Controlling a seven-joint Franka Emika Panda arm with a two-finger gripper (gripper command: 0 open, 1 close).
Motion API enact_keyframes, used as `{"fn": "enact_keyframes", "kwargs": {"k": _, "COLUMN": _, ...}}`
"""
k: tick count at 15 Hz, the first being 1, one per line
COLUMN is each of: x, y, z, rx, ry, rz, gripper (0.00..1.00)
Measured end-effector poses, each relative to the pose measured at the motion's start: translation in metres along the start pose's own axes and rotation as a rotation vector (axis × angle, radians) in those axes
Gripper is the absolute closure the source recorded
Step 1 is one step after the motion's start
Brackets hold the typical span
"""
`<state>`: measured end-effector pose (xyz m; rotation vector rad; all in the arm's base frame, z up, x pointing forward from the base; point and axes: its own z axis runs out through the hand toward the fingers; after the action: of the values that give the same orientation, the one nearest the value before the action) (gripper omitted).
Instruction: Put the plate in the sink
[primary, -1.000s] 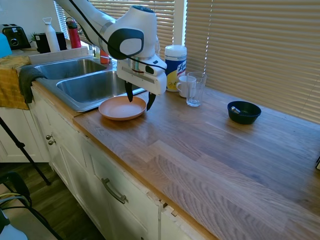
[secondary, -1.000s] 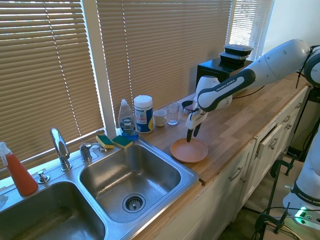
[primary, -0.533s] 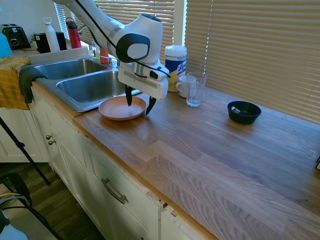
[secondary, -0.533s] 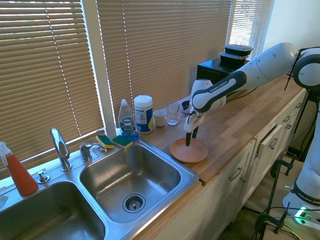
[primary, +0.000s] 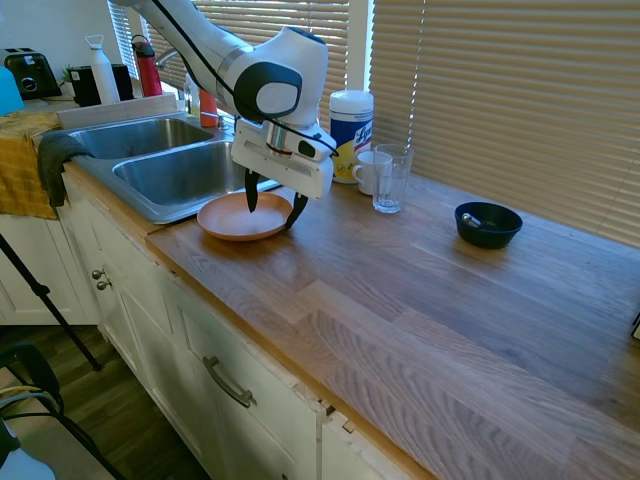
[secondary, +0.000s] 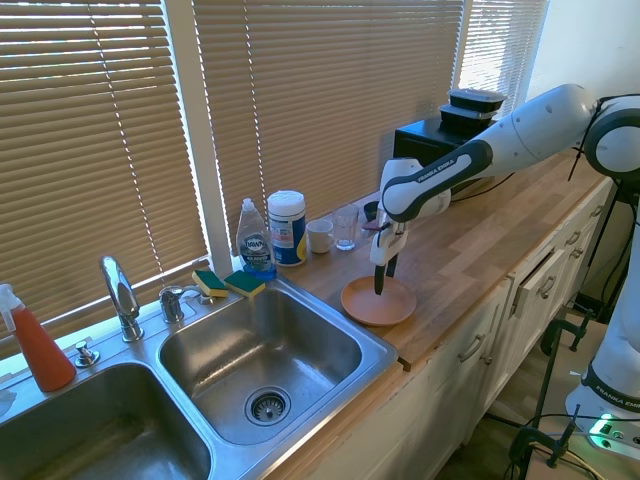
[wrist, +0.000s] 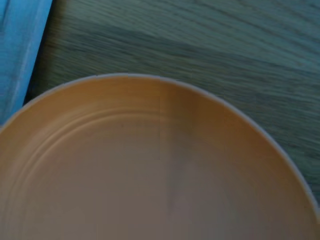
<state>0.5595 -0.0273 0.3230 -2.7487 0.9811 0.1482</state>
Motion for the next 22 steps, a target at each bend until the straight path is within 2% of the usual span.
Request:
{"fn": "enact_keyframes", "kwargs": {"k": 15, "x": 0.003, "y": 0.003, "z": 0.014, "rx": 0.039, "ry": -0.045, "rz": 0.007, "gripper": 1.0}}
{"fn": "enact_keyframes", "kwargs": {"k": 20, "x": 0.01, "y": 0.006, "z": 0.009, "rx": 0.075, "ry": -0.067, "rz": -0.006, "gripper": 1.0}}
{"fn": "enact_keyframes", "kwargs": {"k": 22, "x": 0.013, "y": 0.01, "z": 0.008, "rx": 0.107, "ry": -0.088, "rz": -0.014, "gripper": 1.0}}
